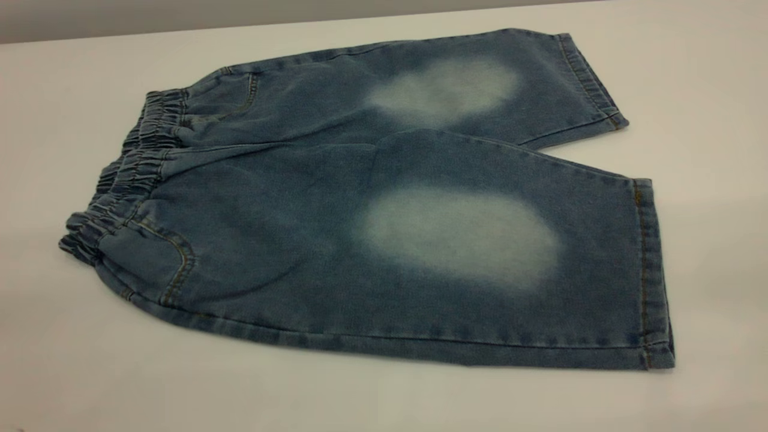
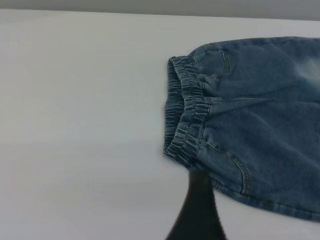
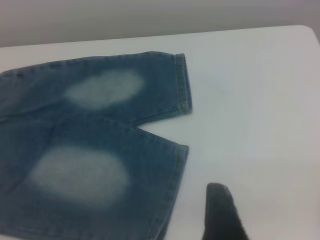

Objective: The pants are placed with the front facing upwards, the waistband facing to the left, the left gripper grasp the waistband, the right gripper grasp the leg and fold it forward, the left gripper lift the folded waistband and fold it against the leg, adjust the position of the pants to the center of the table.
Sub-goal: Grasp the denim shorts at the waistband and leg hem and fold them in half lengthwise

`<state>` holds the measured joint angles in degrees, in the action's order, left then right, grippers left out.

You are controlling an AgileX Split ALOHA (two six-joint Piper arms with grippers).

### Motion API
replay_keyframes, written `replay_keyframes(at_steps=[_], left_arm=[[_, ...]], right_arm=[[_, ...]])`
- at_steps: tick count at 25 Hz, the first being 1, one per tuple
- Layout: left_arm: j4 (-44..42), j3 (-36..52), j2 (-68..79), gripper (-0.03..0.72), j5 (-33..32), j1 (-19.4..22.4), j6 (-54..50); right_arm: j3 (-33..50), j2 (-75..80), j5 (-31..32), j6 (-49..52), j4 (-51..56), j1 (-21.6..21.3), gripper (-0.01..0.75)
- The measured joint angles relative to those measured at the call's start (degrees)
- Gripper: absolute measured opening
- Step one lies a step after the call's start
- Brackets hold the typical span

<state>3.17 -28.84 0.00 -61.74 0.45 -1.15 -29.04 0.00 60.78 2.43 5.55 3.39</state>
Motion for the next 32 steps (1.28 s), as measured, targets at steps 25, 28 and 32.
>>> replay_keyframes(at_steps=[25, 28, 32], left_arm=[[0.9, -8.8, 19.5, 0.491, 9.6, 0.0, 0.7], [2.3, -12.7, 25.1, 0.491, 11.4, 0.0, 0.7], [5.2, -16.8, 33.5, 0.491, 16.2, 0.0, 0.7]], right_arm=[[-5.5, 6.3, -4.2, 0.9, 0.4, 0.0, 0.364], [-8.7, 12.5, -7.9, 0.9, 0.4, 0.0, 0.387], [-12.8, 21.1, -13.4, 0.9, 0.9, 0.0, 0.422]])
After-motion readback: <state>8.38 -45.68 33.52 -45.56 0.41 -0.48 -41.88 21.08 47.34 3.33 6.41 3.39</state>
